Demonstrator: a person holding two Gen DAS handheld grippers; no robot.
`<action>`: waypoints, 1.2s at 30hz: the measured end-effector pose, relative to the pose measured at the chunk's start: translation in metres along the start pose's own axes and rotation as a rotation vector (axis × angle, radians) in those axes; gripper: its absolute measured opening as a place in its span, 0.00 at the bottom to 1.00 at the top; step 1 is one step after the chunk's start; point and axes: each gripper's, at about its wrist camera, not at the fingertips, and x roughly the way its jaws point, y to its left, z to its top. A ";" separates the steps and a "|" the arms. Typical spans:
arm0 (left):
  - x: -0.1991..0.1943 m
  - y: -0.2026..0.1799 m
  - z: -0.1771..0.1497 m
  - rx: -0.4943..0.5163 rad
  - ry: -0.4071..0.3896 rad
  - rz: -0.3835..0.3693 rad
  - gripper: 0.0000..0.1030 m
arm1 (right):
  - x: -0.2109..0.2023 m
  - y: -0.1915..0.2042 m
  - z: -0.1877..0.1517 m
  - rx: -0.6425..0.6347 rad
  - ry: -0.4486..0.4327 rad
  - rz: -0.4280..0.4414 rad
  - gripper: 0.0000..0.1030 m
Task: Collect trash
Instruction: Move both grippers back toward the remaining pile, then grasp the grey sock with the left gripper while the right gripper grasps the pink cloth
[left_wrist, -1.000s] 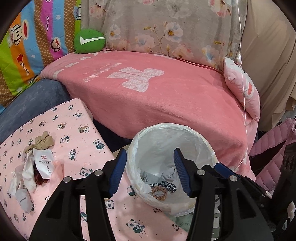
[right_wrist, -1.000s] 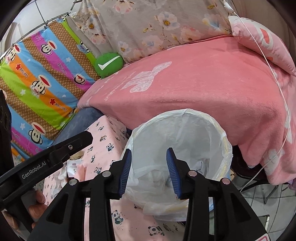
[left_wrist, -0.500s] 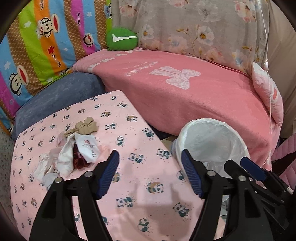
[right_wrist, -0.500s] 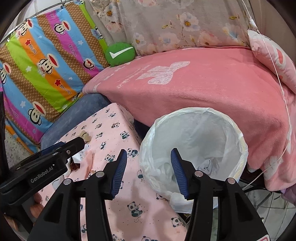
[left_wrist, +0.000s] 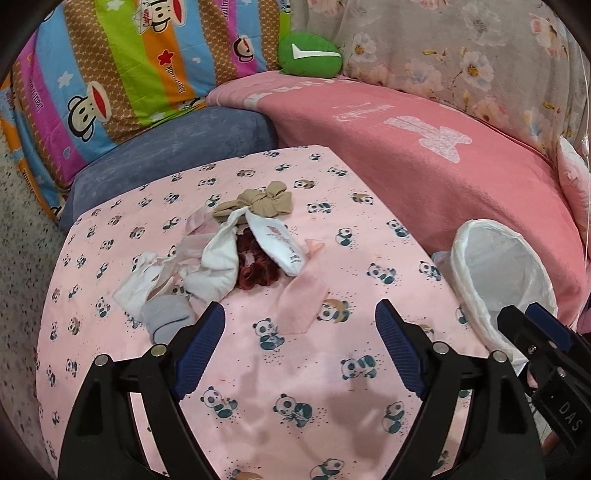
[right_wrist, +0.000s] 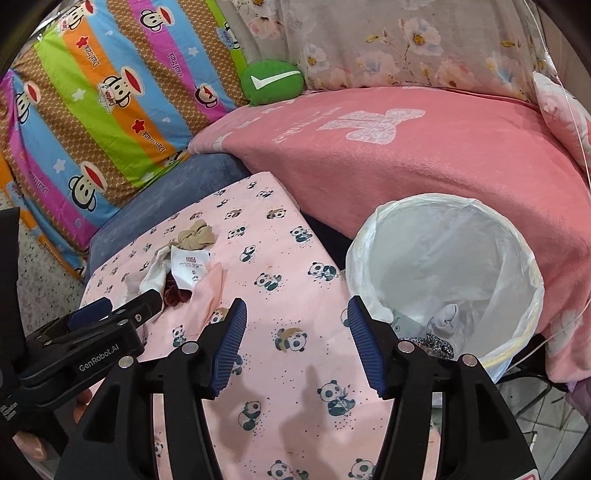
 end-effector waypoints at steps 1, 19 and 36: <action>0.001 0.006 -0.002 -0.010 0.003 0.009 0.84 | 0.001 0.003 -0.001 -0.003 0.002 0.001 0.56; 0.053 0.109 -0.027 -0.196 0.132 0.069 0.87 | 0.062 0.072 -0.008 -0.060 0.104 0.067 0.60; 0.080 0.134 -0.029 -0.272 0.164 -0.067 0.57 | 0.152 0.105 -0.002 -0.058 0.211 0.072 0.60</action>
